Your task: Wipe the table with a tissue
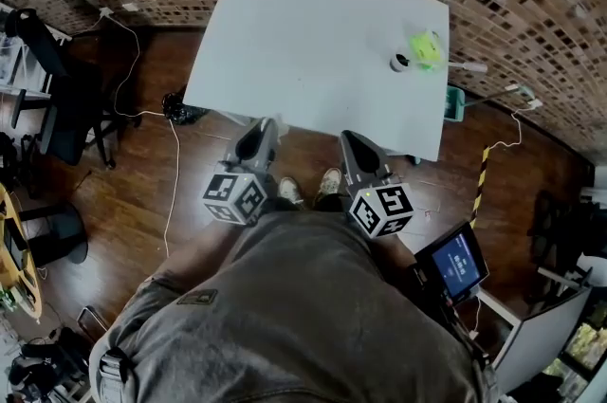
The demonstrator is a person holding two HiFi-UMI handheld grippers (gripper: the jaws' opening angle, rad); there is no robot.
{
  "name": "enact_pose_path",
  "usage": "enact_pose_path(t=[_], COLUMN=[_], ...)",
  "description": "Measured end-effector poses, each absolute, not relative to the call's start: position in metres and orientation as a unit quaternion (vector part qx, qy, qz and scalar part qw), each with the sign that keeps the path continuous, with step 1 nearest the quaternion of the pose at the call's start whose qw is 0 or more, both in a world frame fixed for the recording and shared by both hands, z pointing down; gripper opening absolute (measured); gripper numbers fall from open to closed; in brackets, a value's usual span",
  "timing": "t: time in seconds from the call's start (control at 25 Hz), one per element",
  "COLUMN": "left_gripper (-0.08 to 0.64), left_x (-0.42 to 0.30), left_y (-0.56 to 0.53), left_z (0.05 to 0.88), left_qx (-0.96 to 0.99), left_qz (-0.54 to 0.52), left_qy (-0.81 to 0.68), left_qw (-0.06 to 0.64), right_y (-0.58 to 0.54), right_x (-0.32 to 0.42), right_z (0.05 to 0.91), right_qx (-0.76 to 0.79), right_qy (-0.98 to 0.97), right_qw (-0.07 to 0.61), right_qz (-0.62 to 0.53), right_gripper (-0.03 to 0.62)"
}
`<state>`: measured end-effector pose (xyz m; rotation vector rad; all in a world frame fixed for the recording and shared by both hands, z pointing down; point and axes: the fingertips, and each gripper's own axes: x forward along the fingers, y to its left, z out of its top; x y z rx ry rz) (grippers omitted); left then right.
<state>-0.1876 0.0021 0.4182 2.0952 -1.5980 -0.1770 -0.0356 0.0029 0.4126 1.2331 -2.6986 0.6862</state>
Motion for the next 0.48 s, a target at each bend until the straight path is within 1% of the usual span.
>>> enact_pose_path(t=[0.48], left_gripper=[0.038], left_x=[-0.175], left_y=[-0.059], left_z=[0.426], left_qx=[0.753], left_qz=[-0.03], left_qy=[-0.615], left_qw=[0.233], right_y=[-0.06], right_x=[-0.011], right_z=[0.424], right_qx=[0.39], right_qy=[-0.89], right_qw=[0.042], right_qz=[0.233], right_gripper=[0.012])
